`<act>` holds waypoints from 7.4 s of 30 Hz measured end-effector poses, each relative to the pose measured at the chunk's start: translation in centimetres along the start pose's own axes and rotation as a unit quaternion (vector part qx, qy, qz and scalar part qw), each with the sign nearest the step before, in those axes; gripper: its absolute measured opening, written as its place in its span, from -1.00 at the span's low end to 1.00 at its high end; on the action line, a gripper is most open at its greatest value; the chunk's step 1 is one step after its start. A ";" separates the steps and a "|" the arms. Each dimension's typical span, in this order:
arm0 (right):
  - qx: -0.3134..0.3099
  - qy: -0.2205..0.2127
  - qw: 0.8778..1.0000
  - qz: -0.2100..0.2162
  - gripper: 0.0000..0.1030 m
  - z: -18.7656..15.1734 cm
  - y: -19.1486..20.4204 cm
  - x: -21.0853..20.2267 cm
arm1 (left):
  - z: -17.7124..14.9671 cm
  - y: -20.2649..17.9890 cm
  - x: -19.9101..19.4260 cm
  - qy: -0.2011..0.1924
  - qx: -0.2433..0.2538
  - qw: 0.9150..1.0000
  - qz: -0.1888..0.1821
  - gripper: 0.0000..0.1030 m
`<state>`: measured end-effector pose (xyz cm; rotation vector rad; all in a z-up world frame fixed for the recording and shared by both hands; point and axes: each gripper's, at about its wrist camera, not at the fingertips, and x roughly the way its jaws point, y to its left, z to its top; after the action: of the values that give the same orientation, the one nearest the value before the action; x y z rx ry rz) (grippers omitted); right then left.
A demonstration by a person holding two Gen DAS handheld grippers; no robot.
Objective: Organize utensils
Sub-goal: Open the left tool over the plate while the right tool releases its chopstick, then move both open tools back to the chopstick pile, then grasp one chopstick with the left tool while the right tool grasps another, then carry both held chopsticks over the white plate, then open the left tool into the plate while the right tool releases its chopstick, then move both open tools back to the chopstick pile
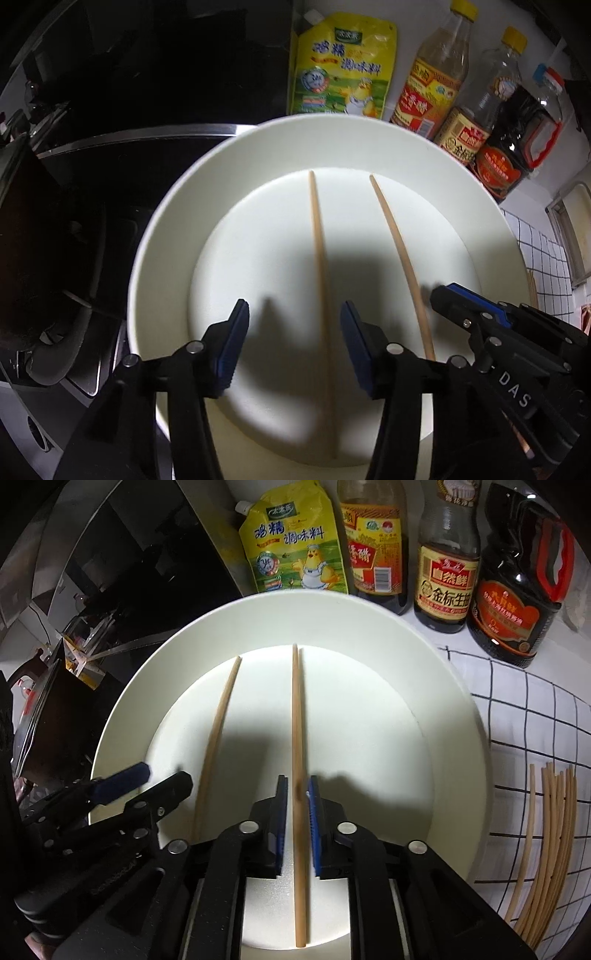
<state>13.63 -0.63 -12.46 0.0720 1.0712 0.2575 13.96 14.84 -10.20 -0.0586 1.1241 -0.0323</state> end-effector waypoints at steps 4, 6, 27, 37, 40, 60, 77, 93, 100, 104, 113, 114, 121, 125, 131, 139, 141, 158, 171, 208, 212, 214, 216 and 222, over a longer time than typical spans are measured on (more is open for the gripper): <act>-0.003 -0.007 1.000 -0.001 -0.75 -0.2 0.1 -0.9 | -0.2 0.4 -0.7 -0.004 -0.005 1.000 0.002 -0.01; -0.004 -0.010 1.000 -0.002 -0.75 -0.4 0.2 -1.4 | -0.3 0.5 -1.1 -0.006 -0.006 1.000 0.004 0.00; -0.003 -0.046 0.999 -0.009 -0.68 -4.5 -2.6 -8.2 | -2.7 -3.1 -6.5 -0.041 0.013 0.999 -0.002 0.08; 0.010 -0.051 0.998 -0.025 -0.61 -6.7 -6.7 -11.0 | -4.0 -7.2 -7.6 -0.044 0.025 0.999 -0.011 0.08; 0.015 -0.055 0.998 -0.031 -0.56 -7.2 -8.1 -11.8 | -4.2 -8.6 -7.7 -0.044 0.031 0.998 -0.015 0.08; 0.084 -0.065 0.990 -0.089 -0.43 -11.6 -18.1 -14.9 | -7.1 -17.3 -6.8 -0.030 0.089 0.994 -0.047 0.15; 0.098 -0.036 0.987 -0.120 -0.24 -14.7 -23.8 -11.6 | -10.1 -22.5 -3.3 -0.007 0.107 0.992 -0.065 0.26; 0.064 -0.030 0.990 -0.120 -0.20 -14.9 -24.0 -9.0 | -11.2 -24.1 0.1 0.006 0.101 0.993 -0.057 0.29; 0.051 -0.031 0.989 -0.137 -0.20 -14.9 -24.2 -8.9 | -11.2 -24.4 0.9 0.011 0.101 0.993 -0.055 0.29; 0.058 -0.034 0.988 -0.142 -0.20 -15.0 -25.0 -9.2 | -11.2 -24.6 1.3 0.013 0.099 0.994 -0.055 0.29; 0.068 -0.039 0.986 -0.147 -0.20 -15.4 -27.1 -9.9 | -11.2 -25.3 2.5 0.014 0.099 0.994 -0.044 0.29; 0.066 -0.038 0.986 -0.148 -0.20 -15.4 -27.1 -9.9 | -11.1 -25.4 2.6 0.014 0.100 0.994 -0.043 0.29; 0.037 -0.041 0.985 -0.163 -0.20 -15.0 -26.3 -9.3 | -11.1 -25.8 3.2 0.006 0.103 0.994 -0.027 0.29; 0.026 -0.043 0.985 -0.164 -0.20 -14.8 -26.0 -9.1 | -11.3 -26.3 3.2 -0.002 0.111 0.994 -0.015 0.25; 0.009 -0.041 0.988 -0.152 -0.49 -14.5 -25.5 -8.8 | -11.4 -27.2 2.8 -0.005 0.124 0.992 -0.021 -0.64; 0.027 -0.035 0.991 -0.124 -0.87 -14.3 -25.6 -9.0 | -11.3 -27.0 2.7 0.010 0.124 0.992 -0.037 -0.86; 0.037 -0.037 0.992 -0.116 -0.88 -14.2 -25.6 -9.6 | -11.1 -26.8 2.5 0.013 0.121 0.992 -0.040 -0.86; 0.016 -0.098 0.993 -0.058 -0.87 -7.3 -15.9 -14.9 | -4.5 -19.0 -7.7 -0.076 0.077 0.991 -0.076 -0.86; -0.049 -0.068 0.996 0.011 -0.88 -0.9 -2.1 -7.0 | -1.5 -5.2 -6.0 -0.063 0.017 0.998 -0.012 -0.86; -0.027 -0.037 0.999 -0.011 -0.65 -1.4 -0.7 -4.6 | -2.0 -0.2 -4.0 -0.041 -0.010 0.999 0.001 -0.01; -0.028 -0.045 0.999 -0.009 -0.59 -2.0 -0.9 -6.1 | -2.4 -0.6 -5.3 -0.052 -0.010 0.999 0.000 0.07; -0.032 -0.049 0.998 -0.007 -0.56 -2.5 -1.0 -7.0 | -2.6 -1.1 -6.1 -0.059 -0.008 0.998 0.000 0.08; -0.035 -0.051 0.998 -0.008 -0.56 -2.9 -1.1 -7.7 | -2.8 -1.5 -6.6 -0.062 -0.008 0.998 -0.001 0.08; -0.039 -0.057 0.997 -0.017 -0.53 -4.4 -2.5 -10.0 | -3.6 -3.2 -8.3 -0.076 -0.010 0.997 -0.004 0.12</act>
<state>5.71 -5.82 -6.40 -0.0009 0.9464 0.2607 7.12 11.97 -4.04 -0.0823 0.9714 -0.0234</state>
